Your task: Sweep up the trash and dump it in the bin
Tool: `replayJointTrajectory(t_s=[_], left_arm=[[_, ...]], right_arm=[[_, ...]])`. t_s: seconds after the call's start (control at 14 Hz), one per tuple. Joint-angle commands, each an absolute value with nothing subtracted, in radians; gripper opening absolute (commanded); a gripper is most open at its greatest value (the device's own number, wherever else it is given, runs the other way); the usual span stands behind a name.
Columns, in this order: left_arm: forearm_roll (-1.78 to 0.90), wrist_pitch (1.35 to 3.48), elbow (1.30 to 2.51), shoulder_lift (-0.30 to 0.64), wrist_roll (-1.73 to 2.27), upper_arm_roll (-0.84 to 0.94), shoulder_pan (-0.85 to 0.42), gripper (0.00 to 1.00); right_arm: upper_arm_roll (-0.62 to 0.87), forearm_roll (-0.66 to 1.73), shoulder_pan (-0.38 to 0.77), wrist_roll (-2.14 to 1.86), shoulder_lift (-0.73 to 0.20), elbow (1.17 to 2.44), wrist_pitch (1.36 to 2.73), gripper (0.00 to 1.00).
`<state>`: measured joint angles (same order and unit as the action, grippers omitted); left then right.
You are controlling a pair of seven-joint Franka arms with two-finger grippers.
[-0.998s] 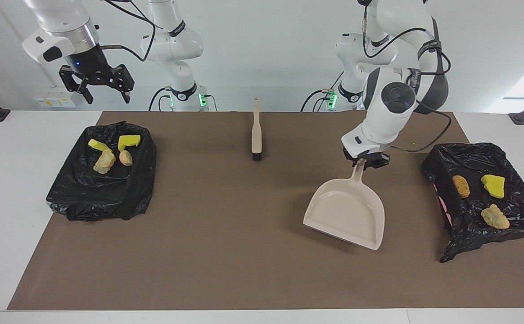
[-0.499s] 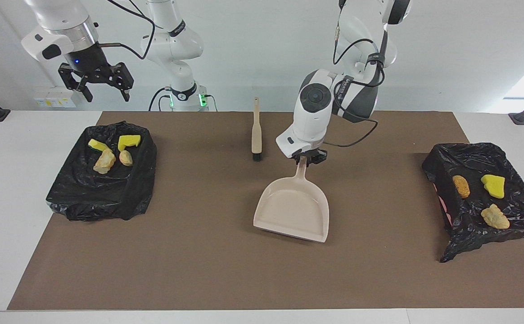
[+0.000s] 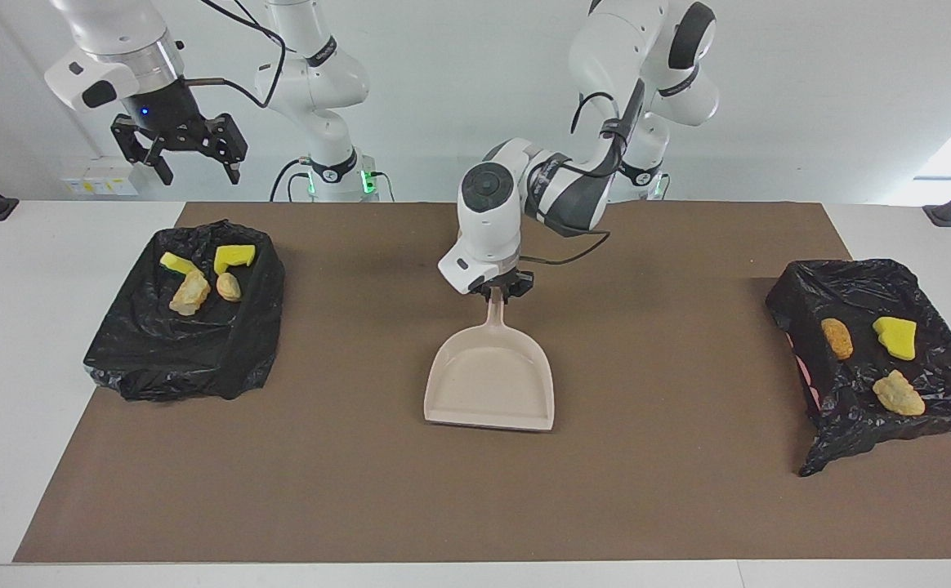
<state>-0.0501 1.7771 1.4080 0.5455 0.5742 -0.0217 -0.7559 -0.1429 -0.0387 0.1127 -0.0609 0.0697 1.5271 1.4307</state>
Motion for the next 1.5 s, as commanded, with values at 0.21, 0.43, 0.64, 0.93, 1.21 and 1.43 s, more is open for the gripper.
replayJointTrajectory(t_s=[0.21,0.43,0.64,0.93,1.21,1.43], left_arm=[[-0.063,1.923,1.419,0.568,0.683,-0.048,-0.781,0.26],[-0.063,1.95,1.451,0.551,0.68,-0.048,-0.773,0.98],[-0.061,1.934,1.451,0.537,0.663,-0.054,-0.741,1.0],[-0.063,1.884,1.453,0.465,0.591,-0.054,-0.625,1.0],[-0.063,1.855,1.439,0.431,0.404,-0.055,-0.483,1.0],[-0.064,1.836,1.439,0.413,0.275,-0.057,-0.381,1.0]], right_arm=[[-0.144,-0.018,0.109,-0.04,0.086,1.532,1.407,1.0],[-0.146,-0.018,0.104,-0.044,0.097,1.536,1.394,1.0],[-0.146,-0.018,0.106,-0.044,0.098,1.537,1.394,1.0],[-0.146,-0.018,0.107,-0.043,0.098,1.537,1.396,1.0],[-0.146,-0.018,0.107,-0.043,0.1,1.539,1.393,1.0],[-0.146,-0.018,0.112,-0.043,0.1,1.539,1.391,1.0]])
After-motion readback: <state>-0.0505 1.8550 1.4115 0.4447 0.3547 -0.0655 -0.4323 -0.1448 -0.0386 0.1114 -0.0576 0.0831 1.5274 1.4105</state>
